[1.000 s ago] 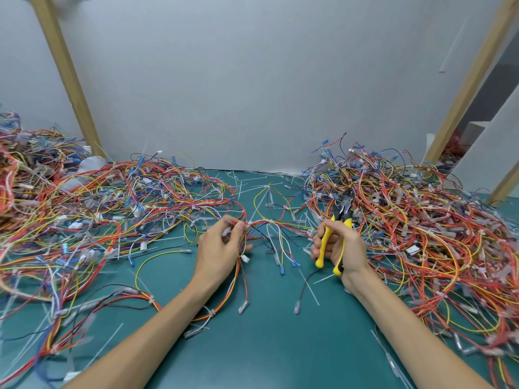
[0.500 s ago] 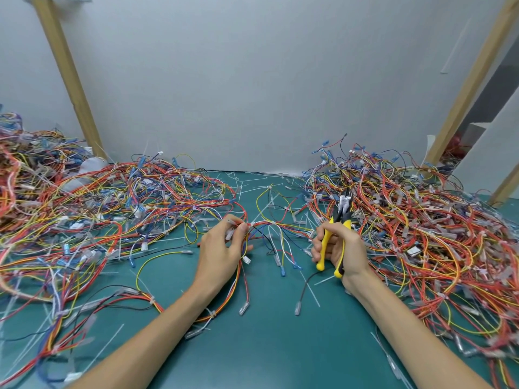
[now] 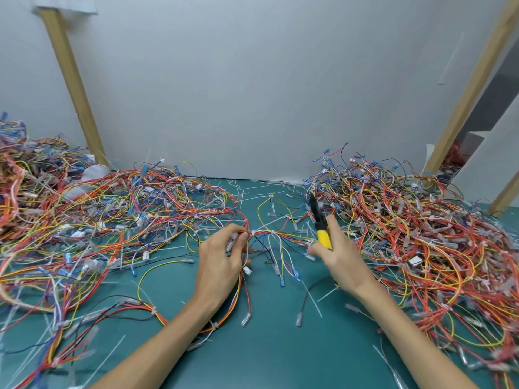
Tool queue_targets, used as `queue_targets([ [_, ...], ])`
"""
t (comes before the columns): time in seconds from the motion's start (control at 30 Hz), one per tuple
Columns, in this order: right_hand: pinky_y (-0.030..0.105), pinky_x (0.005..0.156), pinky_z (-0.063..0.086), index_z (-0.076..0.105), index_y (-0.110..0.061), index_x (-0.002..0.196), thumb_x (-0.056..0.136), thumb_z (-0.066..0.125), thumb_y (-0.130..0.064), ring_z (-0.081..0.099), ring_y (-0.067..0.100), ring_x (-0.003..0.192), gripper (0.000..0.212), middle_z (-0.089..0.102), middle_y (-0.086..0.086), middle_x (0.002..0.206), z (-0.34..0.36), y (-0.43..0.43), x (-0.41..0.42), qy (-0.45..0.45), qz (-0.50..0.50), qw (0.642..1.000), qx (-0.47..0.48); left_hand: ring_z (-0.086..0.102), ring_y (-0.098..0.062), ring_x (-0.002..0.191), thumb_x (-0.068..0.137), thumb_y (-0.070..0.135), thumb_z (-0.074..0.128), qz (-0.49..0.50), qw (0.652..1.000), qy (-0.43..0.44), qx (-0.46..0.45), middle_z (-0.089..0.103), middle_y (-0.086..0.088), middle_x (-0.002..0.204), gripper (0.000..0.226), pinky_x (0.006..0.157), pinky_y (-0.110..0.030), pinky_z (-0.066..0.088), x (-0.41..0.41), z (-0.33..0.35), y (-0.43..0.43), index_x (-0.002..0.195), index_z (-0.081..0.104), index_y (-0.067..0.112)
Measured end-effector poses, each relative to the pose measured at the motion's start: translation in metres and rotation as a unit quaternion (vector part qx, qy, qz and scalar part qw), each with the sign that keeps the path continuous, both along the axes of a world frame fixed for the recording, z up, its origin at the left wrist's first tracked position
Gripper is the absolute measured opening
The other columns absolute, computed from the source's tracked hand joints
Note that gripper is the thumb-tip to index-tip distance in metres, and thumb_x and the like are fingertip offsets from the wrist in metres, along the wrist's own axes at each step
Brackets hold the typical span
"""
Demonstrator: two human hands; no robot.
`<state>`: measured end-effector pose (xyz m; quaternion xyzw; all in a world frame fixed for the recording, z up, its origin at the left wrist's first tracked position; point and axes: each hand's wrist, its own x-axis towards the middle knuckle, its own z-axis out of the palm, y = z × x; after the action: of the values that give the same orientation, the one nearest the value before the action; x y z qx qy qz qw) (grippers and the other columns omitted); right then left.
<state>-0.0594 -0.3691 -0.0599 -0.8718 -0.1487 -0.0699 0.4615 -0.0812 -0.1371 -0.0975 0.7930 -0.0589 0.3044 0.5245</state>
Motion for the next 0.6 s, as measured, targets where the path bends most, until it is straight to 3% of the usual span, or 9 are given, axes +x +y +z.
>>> queue_targets([
  [0.1, 0.03, 0.06, 0.032, 0.036, -0.034, 0.093, 0.07, 0.058, -0.045, 0.045, 0.011, 0.078, 0.034, 0.045, -0.012, 0.086, 0.001, 0.0, -0.003, -0.129, -0.045, 0.971, -0.194, 0.069, -0.02, 0.073, 0.092, 0.036, 0.057, 0.004, 1.0, -0.003, 0.001, 0.065, 0.006, 0.072, 0.01, 0.064, -0.049, 0.059, 0.0, 0.001, 0.0, 0.088, 0.064, 0.03],
  [0.2, 0.03, 0.07, 0.035, 0.048, -0.029, 0.103, 0.064, 0.061, -0.045, 0.047, 0.016, 0.089, 0.045, 0.048, -0.011, 0.094, -0.006, 0.005, -0.008, -0.169, -0.093, 0.95, -0.247, 0.068, -0.018, 0.071, 0.094, 0.031, 0.059, 0.011, 1.0, -0.011, 0.008, 0.065, 0.007, 0.071, 0.008, 0.064, -0.047, 0.059, -0.001, 0.001, 0.0, 0.088, 0.064, 0.029],
  [0.3, 0.033, 0.086, 0.04, 0.061, -0.021, 0.111, 0.063, 0.071, -0.04, 0.052, 0.018, 0.097, 0.052, 0.054, -0.007, 0.104, -0.015, 0.006, -0.009, -0.178, -0.105, 0.941, -0.267, 0.068, -0.017, 0.071, 0.094, 0.029, 0.06, 0.012, 1.0, -0.012, 0.007, 0.065, 0.008, 0.07, 0.007, 0.064, -0.048, 0.059, -0.002, 0.002, 0.0, 0.089, 0.065, 0.029],
  [0.43, 0.031, 0.081, 0.044, 0.067, -0.021, 0.106, 0.062, 0.065, -0.042, 0.055, 0.015, 0.089, 0.048, 0.056, -0.009, 0.099, -0.014, 0.009, -0.011, -0.186, -0.108, 0.95, -0.225, 0.069, -0.016, 0.074, 0.094, 0.025, 0.062, 0.009, 1.0, -0.009, 0.015, 0.067, 0.008, 0.072, 0.007, 0.067, -0.046, 0.058, -0.003, 0.004, -0.001, 0.089, 0.066, 0.026],
  [0.6, 0.033, 0.081, 0.045, 0.067, -0.022, 0.102, 0.062, 0.068, -0.043, 0.056, 0.017, 0.089, 0.045, 0.057, -0.008, 0.096, -0.013, 0.016, -0.017, -0.211, -0.092, 0.941, -0.248, 0.058, -0.003, 0.07, 0.092, 0.015, 0.066, 0.032, 0.993, -0.056, 0.1, 0.065, 0.013, 0.073, 0.006, 0.068, -0.018, 0.045, -0.008, 0.011, -0.006, 0.087, 0.068, 0.019],
])
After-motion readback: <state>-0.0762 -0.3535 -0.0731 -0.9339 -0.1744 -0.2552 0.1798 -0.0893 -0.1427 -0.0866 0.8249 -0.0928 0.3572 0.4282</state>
